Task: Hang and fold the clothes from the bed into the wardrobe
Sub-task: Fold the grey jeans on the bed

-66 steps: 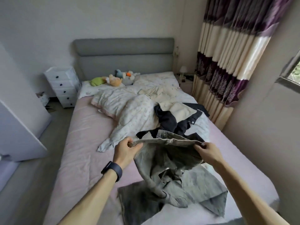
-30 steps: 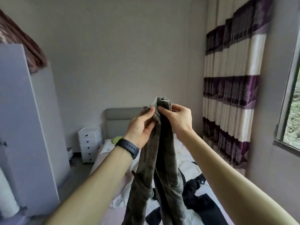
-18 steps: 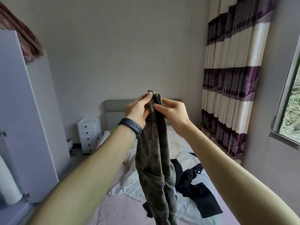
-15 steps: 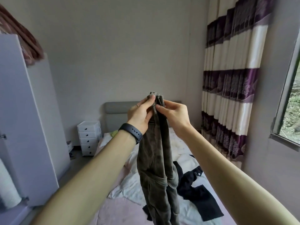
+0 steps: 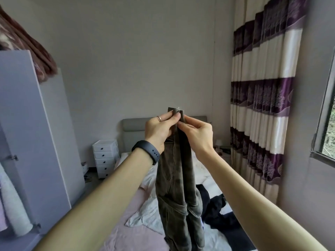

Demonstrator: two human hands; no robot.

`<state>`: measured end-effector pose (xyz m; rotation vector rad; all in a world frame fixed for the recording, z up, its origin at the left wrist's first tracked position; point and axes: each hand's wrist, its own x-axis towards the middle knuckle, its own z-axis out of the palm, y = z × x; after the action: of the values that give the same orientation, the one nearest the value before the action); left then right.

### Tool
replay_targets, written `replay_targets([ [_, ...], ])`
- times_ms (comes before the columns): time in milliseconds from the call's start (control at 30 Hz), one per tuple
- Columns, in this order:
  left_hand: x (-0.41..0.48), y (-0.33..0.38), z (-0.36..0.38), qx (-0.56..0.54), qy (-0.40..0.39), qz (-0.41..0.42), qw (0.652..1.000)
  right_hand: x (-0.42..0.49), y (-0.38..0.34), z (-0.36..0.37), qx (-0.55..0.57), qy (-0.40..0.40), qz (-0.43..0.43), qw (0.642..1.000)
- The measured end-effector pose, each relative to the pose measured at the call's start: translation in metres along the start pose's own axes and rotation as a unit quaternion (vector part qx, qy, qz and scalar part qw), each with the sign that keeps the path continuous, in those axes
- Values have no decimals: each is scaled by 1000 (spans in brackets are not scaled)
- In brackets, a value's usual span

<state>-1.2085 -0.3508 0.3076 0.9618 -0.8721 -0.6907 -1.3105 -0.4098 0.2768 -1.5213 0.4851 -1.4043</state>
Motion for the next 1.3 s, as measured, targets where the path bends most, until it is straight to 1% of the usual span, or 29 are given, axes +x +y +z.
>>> replay_targets([
  [67,-1,4,-1,76,-11,24,997,1,-4,-1,2,-51,-1,999],
  [100,0,6,-3,101,1,35,994,2,-5,-1,13,-82,-1,997],
  [167,2,11,-9,116,44,50,991,1,-5,1,80,-145,19,986],
  [233,2,15,-15,130,67,60,987,1,-2,0,155,-181,53,970],
  [267,1,17,-19,141,69,66,985,3,-1,-1,168,-183,71,966],
  [300,0,19,-23,149,63,69,984,5,1,-4,156,-173,86,969],
  [400,-10,32,-39,151,17,65,986,16,9,-14,25,-75,96,992],
  [433,-12,38,-45,149,3,62,987,20,11,-17,-15,-43,102,994],
  [467,-14,43,-50,143,-11,58,988,24,13,-21,-37,-32,113,992],
  [533,-16,59,-61,129,-39,58,989,34,14,-22,-13,-77,137,988],
  [600,-17,77,-71,123,-38,64,990,39,2,-14,37,-141,153,977],
  [633,-17,84,-75,130,-24,72,989,43,-5,-11,50,-155,142,976],
  [667,-16,91,-80,145,-4,83,986,45,-12,-5,49,-151,121,980],
  [767,-18,106,-92,164,42,108,980,40,-36,13,2,-110,62,992],
  [833,-23,115,-98,175,53,126,975,30,-47,25,-24,-100,31,994],
  [933,-37,120,-103,212,60,160,962,13,-53,38,-30,-80,-18,996],
  [1000,-53,122,-105,222,65,170,958,-2,-58,42,-16,-86,-22,996],
  [1100,-84,126,-105,221,75,165,958,-28,-71,39,20,-127,10,992],
  [1167,-103,131,-101,196,71,162,965,-40,-81,32,43,-147,39,987],
  [1233,-126,134,-92,172,65,160,970,-56,-88,22,67,-174,108,977],
  [1300,-150,134,-81,160,60,154,973,-76,-92,7,75,-217,195,954],
])
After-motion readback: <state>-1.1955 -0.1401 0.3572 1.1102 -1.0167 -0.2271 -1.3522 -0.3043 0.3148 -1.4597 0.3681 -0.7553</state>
